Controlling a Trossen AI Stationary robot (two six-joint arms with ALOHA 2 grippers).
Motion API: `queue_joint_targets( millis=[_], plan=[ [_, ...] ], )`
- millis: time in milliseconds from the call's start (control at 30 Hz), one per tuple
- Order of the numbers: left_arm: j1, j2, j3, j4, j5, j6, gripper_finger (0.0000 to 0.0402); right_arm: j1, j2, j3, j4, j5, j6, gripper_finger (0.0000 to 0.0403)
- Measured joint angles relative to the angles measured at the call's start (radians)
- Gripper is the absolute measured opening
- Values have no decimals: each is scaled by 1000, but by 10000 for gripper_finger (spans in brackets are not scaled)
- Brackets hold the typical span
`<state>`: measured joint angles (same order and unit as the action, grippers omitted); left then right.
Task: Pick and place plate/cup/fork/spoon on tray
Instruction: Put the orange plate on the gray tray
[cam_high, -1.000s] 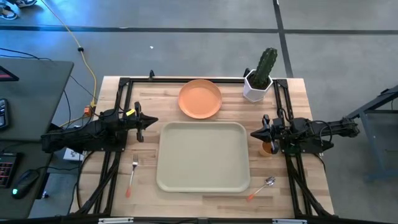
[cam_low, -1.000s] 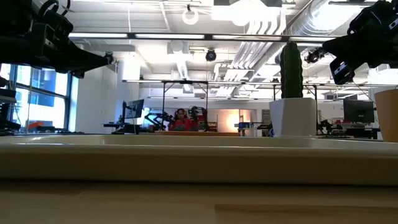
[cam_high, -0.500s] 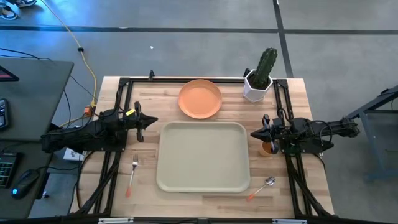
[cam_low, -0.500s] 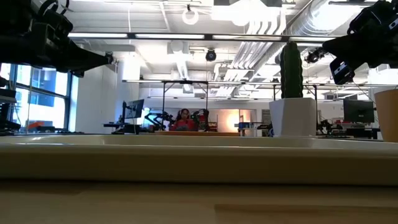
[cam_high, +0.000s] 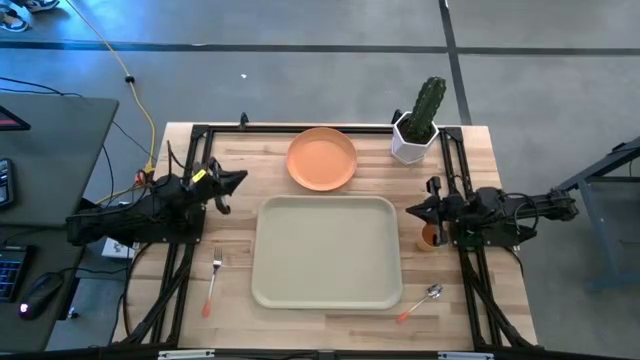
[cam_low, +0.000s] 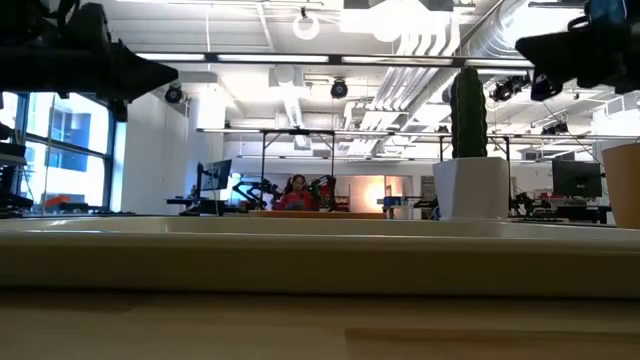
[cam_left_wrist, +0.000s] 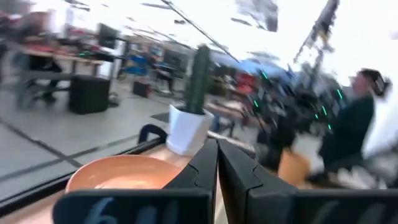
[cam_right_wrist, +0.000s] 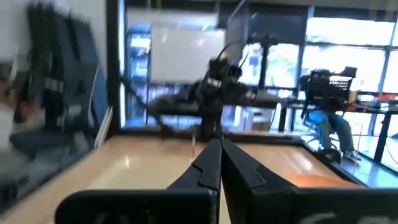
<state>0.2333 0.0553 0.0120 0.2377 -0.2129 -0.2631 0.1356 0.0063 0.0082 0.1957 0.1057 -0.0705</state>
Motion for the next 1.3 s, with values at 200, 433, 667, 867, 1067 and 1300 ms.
queue_joint_targets(
  millis=[200, 433, 667, 867, 1067, 1300],
  plan=[
    [0, 0, 0, 15, -123, -69, 3, 0, -1, 0, 216, 239, 261, 0],
    [0, 69, 19, 76, -180, -102, 3, 0, 0, 0, 140, 599, 393, 0],
    [33, 274, 123, 73, -192, -262, 3, 0, 0, 0, 123, 705, 498, 0],
    [181, 457, 239, -49, -85, -330, 3, -6, 1, 0, 116, 1037, 743, 0],
    [396, 599, 335, -66, 144, -330, 22, -7, 35, 14, 94, 898, 930, 0],
    [562, 744, 344, -7, 468, -303, 88, -43, 273, 135, 103, 740, 933, 0]
  ],
)
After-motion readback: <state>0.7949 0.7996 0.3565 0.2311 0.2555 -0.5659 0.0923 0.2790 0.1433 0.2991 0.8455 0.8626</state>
